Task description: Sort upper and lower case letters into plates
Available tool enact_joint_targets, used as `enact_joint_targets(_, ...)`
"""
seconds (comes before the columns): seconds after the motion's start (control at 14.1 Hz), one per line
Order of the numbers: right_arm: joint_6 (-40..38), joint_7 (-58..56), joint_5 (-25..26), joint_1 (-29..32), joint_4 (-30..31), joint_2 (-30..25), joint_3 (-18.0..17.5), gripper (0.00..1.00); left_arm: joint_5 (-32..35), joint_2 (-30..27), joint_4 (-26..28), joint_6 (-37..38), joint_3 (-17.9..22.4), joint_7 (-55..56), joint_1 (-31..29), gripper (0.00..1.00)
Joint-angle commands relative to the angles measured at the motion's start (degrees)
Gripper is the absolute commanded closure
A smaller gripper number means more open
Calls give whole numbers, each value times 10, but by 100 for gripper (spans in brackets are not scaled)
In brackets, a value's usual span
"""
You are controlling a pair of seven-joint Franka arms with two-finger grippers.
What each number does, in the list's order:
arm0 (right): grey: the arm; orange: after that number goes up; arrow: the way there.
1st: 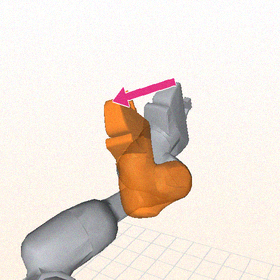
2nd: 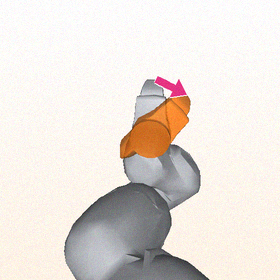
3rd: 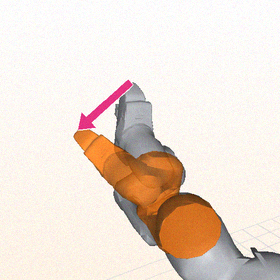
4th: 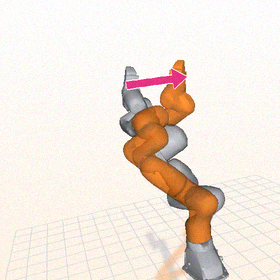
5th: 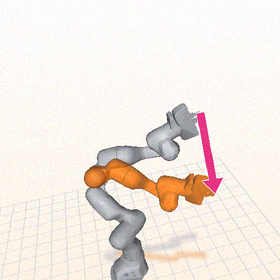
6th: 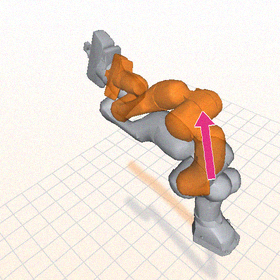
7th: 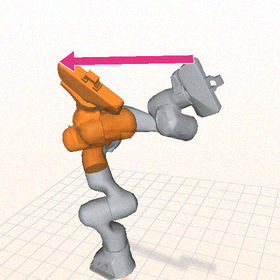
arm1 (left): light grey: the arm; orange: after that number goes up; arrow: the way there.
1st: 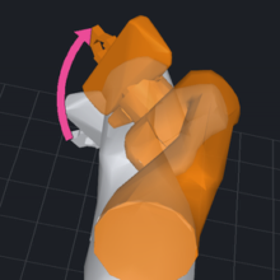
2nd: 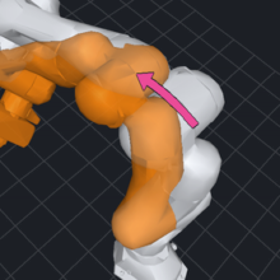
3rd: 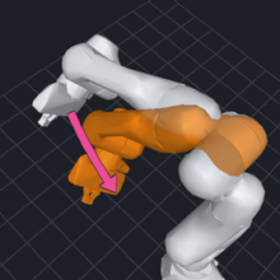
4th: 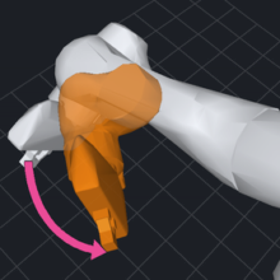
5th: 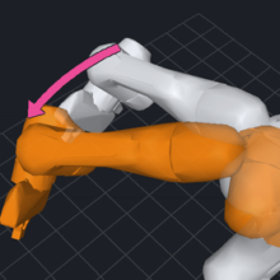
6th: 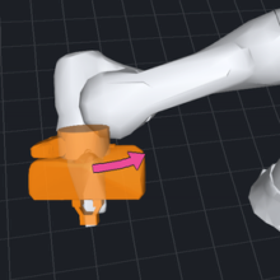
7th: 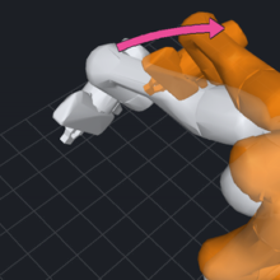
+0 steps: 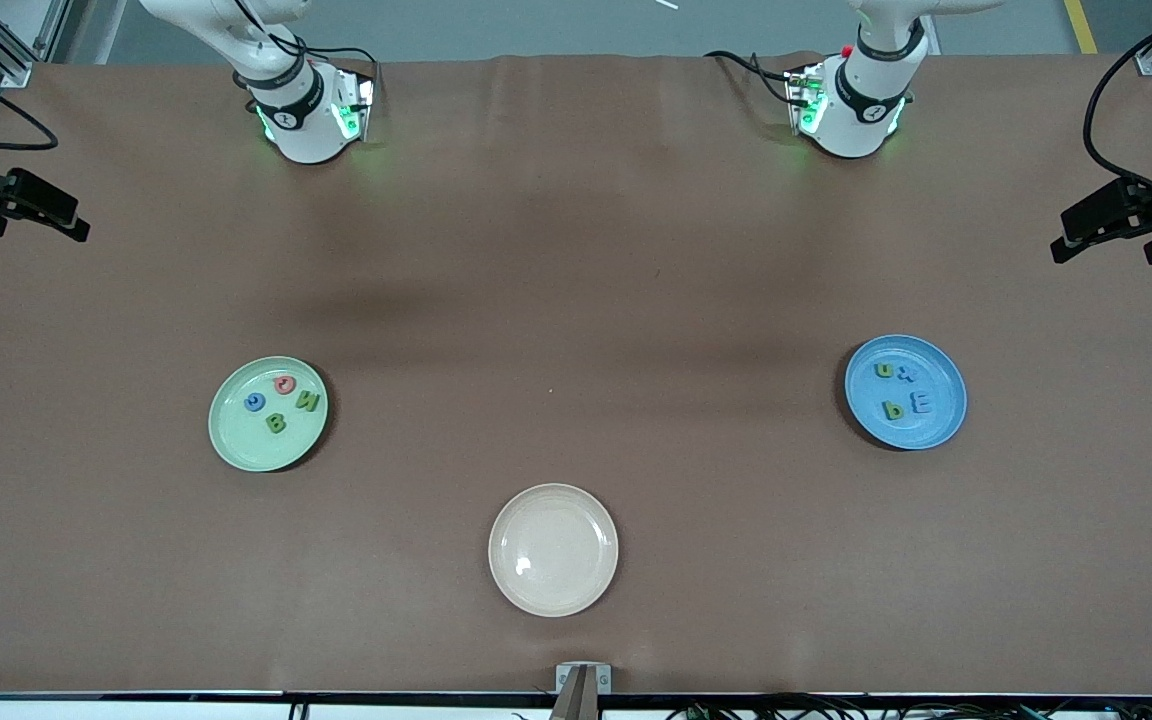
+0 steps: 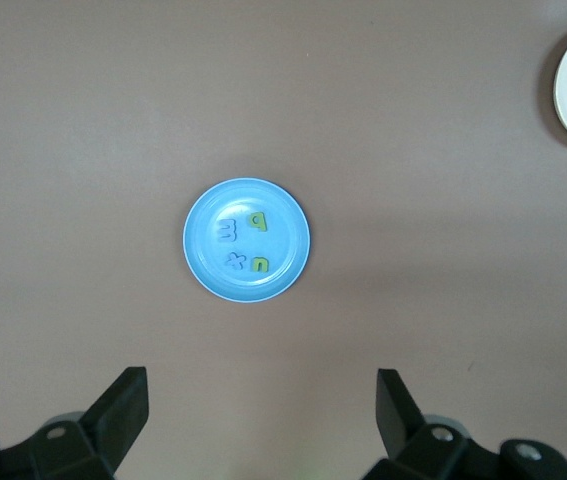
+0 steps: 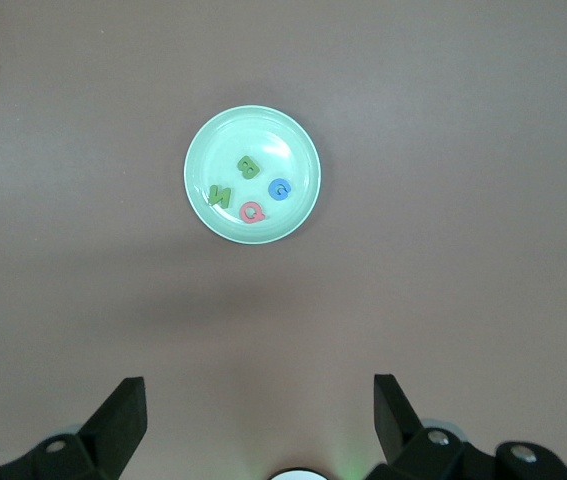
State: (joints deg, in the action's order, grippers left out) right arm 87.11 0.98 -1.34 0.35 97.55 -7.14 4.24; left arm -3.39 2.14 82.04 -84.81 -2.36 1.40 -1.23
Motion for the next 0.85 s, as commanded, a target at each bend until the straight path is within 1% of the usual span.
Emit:
enact_joint_targets(0.0, 14, 0, -9, 9, 22, -19, -8, 0, 14, -24, 28, -15, -4, -9, 0, 0)
enact_joint_targets(0.43, 23, -2, 7, 9, 22, -18, -8, 0, 13, -24, 28, -13, -5, -9, -1, 0)
enact_joint_targets(0.78, 26, -27, 10, 9, 22, -18, -8, 0, 12, -24, 28, -12, -5, -9, 1, 0)
